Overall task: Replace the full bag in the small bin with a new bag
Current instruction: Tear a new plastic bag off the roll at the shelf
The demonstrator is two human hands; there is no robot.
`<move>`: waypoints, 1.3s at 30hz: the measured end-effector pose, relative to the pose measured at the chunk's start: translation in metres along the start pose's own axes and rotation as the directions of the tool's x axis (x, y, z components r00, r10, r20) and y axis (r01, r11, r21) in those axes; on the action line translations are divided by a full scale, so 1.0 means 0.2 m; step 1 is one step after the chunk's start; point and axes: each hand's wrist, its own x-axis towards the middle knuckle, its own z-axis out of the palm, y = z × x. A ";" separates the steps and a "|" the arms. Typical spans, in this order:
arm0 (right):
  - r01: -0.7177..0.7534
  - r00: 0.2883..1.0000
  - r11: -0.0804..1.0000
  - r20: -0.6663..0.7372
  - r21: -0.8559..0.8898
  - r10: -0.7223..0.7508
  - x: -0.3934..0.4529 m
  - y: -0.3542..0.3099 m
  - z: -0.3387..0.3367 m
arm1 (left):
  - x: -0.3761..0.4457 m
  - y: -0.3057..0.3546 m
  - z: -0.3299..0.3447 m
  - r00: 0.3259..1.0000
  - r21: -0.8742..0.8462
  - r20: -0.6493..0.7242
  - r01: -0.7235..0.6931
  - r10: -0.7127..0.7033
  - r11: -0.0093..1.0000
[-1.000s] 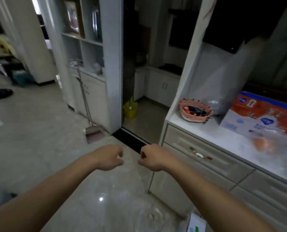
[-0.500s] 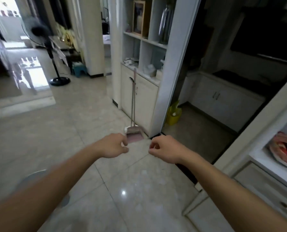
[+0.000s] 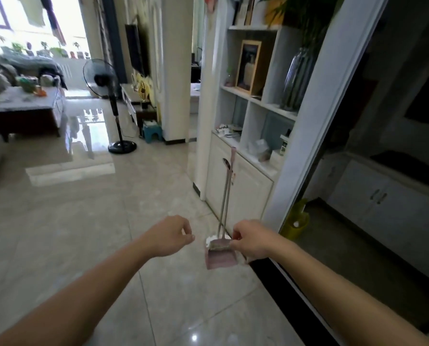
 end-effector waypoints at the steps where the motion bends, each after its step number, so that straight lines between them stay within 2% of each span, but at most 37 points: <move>1: 0.000 1.000 1.000 -0.007 -0.010 0.000 0.10 0.00 -0.04 | 0.08 -0.03 -0.04 1.000 -0.018 -0.003 0.013 -0.013 1.000; 5: 0.018 1.000 0.999 0.014 -0.029 -0.017 0.53 -0.02 -0.15 | 0.45 -0.20 -0.23 0.994 0.003 0.102 0.032 -0.032 0.999; 8: -0.019 1.000 1.000 -0.008 0.007 0.019 0.88 -0.03 -0.22 | 0.78 -0.36 -0.35 0.997 0.038 0.078 0.023 -0.026 0.999; 13: -0.120 0.992 0.989 -0.039 0.092 0.124 1.44 -0.09 -0.37 | 1.35 -0.61 -0.60 0.994 0.049 0.100 -0.056 0.051 0.997; 19: -0.236 0.966 0.959 -0.071 0.154 0.249 1.96 -0.14 -0.60 | 1.97 -0.74 -0.94 0.976 0.130 0.159 -0.171 0.150 0.977; 27: -0.384 0.908 0.902 -0.097 0.196 0.408 2.47 0.09 -0.80 | 2.73 -0.66 -1.07 0.935 0.150 0.222 -0.314 0.277 0.938; 30: -0.393 0.904 0.893 -0.085 0.220 0.419 2.65 0.25 -0.86 | 3.02 -0.56 -1.05 0.914 0.131 0.239 -0.364 0.327 0.922; 32: -0.393 0.894 0.869 -0.094 0.300 0.437 2.78 0.37 -0.90 | 3.21 -0.49 -1.03 0.901 0.126 0.256 -0.391 0.351 0.912; 34: -0.408 0.858 0.824 -0.141 0.394 0.493 2.91 0.50 -0.93 | 3.41 -0.41 -1.02 0.890 0.124 0.270 -0.411 0.368 0.903; 36: -0.454 0.790 0.771 -0.199 0.447 0.580 3.03 0.64 -0.96 | 3.59 -0.32 -1.01 0.874 0.127 0.290 -0.440 0.391 0.889; 39: -0.523 0.725 0.711 -0.193 0.471 0.661 3.18 0.84 -1.00 | 3.84 -0.18 -1.00 0.846 0.139 0.316 -0.488 0.429 0.862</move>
